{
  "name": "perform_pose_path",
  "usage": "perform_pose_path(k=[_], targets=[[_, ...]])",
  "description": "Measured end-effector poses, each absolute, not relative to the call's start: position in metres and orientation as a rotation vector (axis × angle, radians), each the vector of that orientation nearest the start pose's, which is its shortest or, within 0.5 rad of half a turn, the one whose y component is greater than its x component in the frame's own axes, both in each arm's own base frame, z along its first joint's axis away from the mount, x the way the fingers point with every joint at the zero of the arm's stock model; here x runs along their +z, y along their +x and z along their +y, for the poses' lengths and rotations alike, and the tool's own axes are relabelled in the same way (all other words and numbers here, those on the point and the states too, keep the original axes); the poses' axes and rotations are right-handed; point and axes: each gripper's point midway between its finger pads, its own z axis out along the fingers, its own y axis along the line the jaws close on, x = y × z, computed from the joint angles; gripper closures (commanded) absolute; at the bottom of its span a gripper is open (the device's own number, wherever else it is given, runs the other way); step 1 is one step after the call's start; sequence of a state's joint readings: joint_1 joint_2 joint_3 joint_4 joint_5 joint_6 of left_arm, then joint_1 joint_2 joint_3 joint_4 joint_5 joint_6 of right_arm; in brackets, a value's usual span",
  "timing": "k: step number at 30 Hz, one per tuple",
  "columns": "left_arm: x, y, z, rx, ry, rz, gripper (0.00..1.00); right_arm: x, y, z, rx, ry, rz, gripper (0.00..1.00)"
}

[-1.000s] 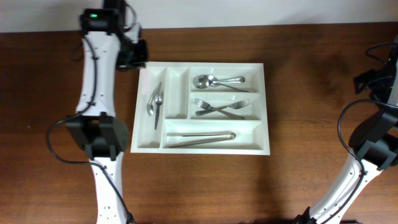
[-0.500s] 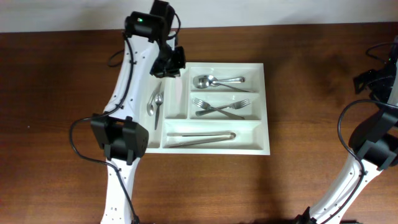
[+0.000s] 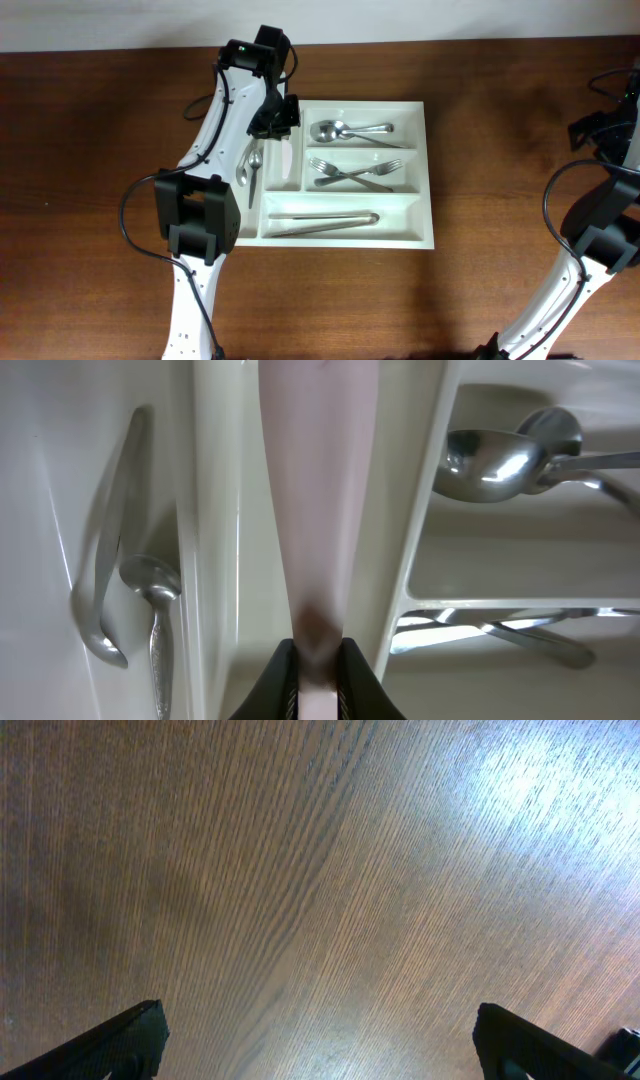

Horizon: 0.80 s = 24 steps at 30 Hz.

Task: Pack container
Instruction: 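Carry the knife with the left gripper into the tray's middle compartment, then release the knife and withdraw the left gripper down-left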

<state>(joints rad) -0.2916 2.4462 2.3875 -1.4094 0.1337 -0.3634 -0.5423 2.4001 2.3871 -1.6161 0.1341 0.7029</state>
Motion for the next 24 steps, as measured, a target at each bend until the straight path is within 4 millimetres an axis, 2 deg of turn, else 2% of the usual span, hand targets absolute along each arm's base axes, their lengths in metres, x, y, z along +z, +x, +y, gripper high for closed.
perform_pose_path(k=[2,8,10,12,15,17,18,19,21,24], targets=[[0.082,0.468,-0.162,-0.221,-0.102,3.081,0.69,0.105,0.370,-0.250,-0.220,1.850,2.589,0.01],[0.081,0.468,-0.158,-0.186,-0.104,3.081,0.62,0.105,0.370,-0.250,-0.220,1.850,2.588,0.01],[0.081,0.468,-0.158,-0.185,-0.105,3.081,0.63,0.105,0.370,-0.250,-0.220,1.851,2.588,0.01],[0.081,0.467,-0.157,-0.183,-0.104,3.083,0.76,0.105,0.370,-0.250,-0.220,1.851,2.588,0.01],[0.082,0.465,-0.156,-0.176,-0.069,3.091,0.77,0.105,0.370,-0.250,-0.220,1.850,2.588,0.01],[0.090,0.466,-0.153,-0.175,-0.028,3.084,0.64,0.105,0.370,-0.250,-0.220,1.851,2.587,0.01],[0.097,0.469,-0.153,-0.181,-0.009,3.065,0.42,0.105,0.370,-0.250,-0.220,1.850,2.588,0.01],[0.111,0.476,-0.150,-0.190,0.034,3.025,0.01,0.105,0.370,-0.250,-0.220,1.851,2.588,0.01],[0.140,0.487,-0.143,-0.208,0.063,2.946,0.01,0.105,0.370,-0.250,-0.220,1.850,2.588,0.01],[0.191,0.485,-0.121,-0.210,0.075,2.852,0.01,0.105,0.370,-0.250,-0.220,1.850,2.588,0.01]])
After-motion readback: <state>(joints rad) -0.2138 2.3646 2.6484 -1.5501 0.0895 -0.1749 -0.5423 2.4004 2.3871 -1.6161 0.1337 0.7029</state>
